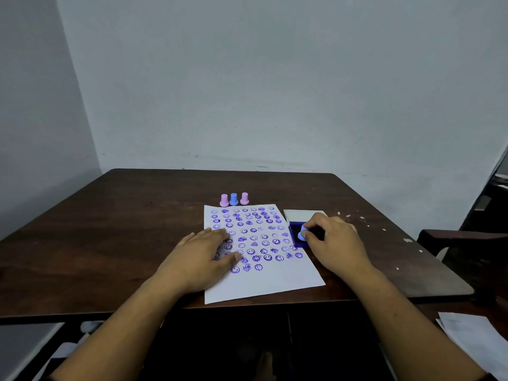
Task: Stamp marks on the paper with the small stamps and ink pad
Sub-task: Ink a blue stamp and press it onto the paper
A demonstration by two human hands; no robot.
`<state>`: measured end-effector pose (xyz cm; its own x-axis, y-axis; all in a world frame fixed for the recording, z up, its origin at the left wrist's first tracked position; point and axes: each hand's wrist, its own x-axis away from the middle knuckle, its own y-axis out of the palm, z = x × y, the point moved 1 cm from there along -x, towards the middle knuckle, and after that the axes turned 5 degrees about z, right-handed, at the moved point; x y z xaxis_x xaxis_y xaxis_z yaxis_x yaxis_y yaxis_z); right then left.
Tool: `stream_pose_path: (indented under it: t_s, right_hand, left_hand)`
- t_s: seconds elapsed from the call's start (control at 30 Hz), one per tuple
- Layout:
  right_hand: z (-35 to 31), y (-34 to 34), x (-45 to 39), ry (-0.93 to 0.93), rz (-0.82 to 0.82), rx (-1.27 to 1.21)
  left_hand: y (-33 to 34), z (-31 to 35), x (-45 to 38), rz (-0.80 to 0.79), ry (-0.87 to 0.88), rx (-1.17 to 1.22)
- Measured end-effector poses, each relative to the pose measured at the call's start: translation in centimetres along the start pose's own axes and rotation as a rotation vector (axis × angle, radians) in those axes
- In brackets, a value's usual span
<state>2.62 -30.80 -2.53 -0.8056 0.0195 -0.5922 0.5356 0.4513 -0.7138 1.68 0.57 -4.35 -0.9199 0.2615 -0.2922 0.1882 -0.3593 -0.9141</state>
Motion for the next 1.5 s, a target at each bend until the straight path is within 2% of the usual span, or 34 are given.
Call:
stream_pose_path:
  t_s: [0.4,0.57,0.63,0.8,1.5]
  right_hand:
    - [-1.2,-0.8,0.5,0.024,0.038,-0.124]
    - [-4.2,-0.4,2.1,0.051,-0.041,-0.442]
    - [-5.2,0.0,3.2,0.039,-0.059,-0.492]
    - [-5.9,-0.6,4.5,-0.038,-0.108,-0.465]
    - [-6.3,-0.5,4.8,-0.096,-0.187,-0.419]
  left_hand:
    - [-0.1,0.1,0.1,-0.001,-0.014,0.015]
    - [-0.2,0.3,0.1,0.013,-0.009,0.023]
    - [-0.3,0.4,0.3,0.009,-0.009,0.023]
    - [-0.7,0.6,0.4,-0.008,-0.017,0.025]
    - [-1.0,0.7,0.3,-0.02,-0.022,0.018]
